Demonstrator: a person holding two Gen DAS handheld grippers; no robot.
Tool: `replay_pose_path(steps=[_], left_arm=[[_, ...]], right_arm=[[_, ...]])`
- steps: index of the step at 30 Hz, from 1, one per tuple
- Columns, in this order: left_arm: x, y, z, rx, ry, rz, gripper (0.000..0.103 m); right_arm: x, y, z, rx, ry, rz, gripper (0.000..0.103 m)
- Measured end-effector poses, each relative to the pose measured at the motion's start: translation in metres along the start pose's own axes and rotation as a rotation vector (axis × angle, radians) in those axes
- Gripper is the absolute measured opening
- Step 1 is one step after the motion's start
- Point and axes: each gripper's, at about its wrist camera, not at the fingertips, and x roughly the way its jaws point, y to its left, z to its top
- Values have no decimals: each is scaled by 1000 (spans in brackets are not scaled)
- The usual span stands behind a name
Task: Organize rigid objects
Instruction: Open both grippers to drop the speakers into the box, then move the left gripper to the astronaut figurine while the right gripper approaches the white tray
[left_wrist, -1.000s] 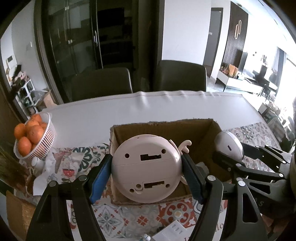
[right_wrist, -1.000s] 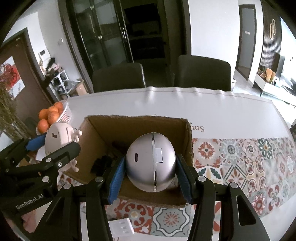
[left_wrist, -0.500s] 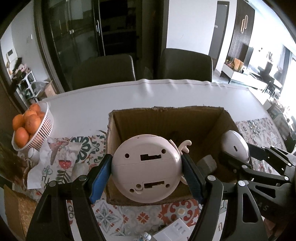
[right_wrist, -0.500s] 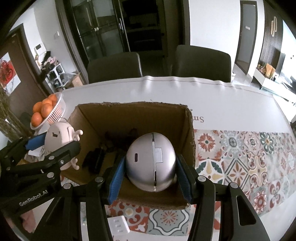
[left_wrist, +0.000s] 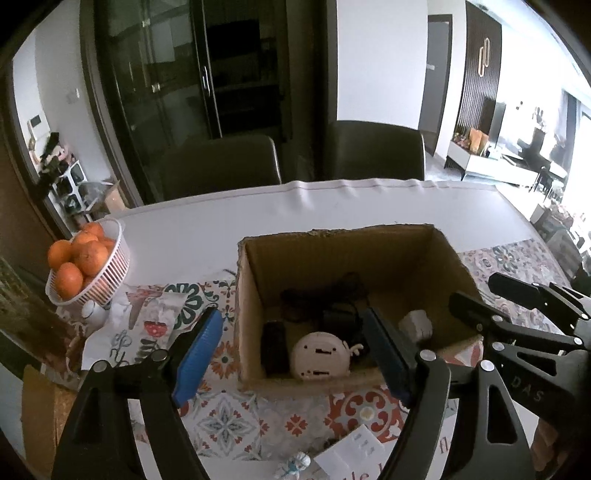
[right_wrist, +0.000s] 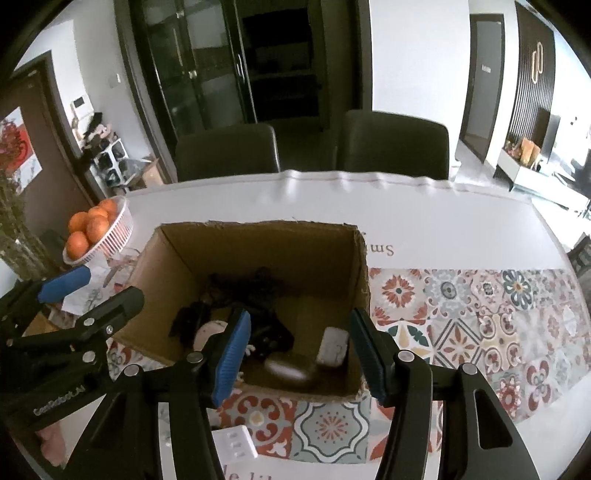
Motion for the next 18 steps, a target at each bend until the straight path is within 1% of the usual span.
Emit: replay_pose_path(steps=[7, 13, 18], left_arm=[[-27, 6, -17, -1, -45, 9, 80], [-45, 14, -36, 9, -75, 35, 80], [-57, 22, -54, 19, -95, 53, 80]], right_arm=[[-25, 13, -15, -27, -67, 4, 58], [-37, 27, -29, -49, -98, 17, 62], [-41, 40, -44, -74, -110, 31, 62]])
